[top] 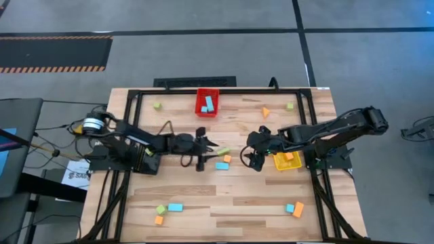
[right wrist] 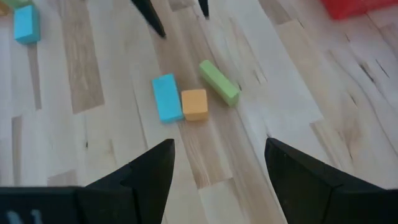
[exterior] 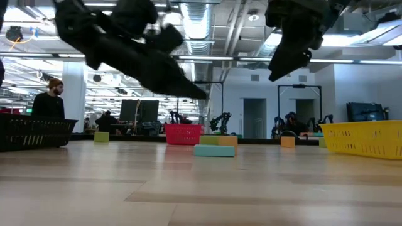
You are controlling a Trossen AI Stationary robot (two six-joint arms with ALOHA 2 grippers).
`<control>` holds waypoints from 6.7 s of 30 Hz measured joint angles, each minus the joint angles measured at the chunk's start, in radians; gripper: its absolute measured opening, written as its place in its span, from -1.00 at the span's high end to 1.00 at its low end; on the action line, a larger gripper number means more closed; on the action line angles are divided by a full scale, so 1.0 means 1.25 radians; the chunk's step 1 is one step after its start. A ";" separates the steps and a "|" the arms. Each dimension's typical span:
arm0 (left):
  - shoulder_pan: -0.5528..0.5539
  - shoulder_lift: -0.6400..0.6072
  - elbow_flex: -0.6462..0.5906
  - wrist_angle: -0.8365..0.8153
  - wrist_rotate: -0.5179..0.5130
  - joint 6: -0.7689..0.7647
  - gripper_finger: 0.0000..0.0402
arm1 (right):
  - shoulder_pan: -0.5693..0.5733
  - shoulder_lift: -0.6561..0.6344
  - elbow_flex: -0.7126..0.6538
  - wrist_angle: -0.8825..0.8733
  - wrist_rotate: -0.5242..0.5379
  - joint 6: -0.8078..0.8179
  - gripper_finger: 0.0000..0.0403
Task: Sort & place blocks by color
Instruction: Put the light green block into the black bin, then put the light blue block into the red bin
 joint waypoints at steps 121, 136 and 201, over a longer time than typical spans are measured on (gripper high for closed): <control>-0.200 -0.392 0.053 -1.579 0.064 -1.082 0.80 | -0.068 -0.002 0.000 0.084 0.043 -0.121 -0.35; -0.190 -0.347 0.111 -1.512 0.103 -0.823 0.69 | -0.069 -0.002 0.000 0.073 0.044 -0.120 -0.35; -0.600 -0.181 0.251 -0.946 -0.109 -0.600 -0.14 | 0.148 -0.001 0.000 0.193 0.025 0.006 -0.35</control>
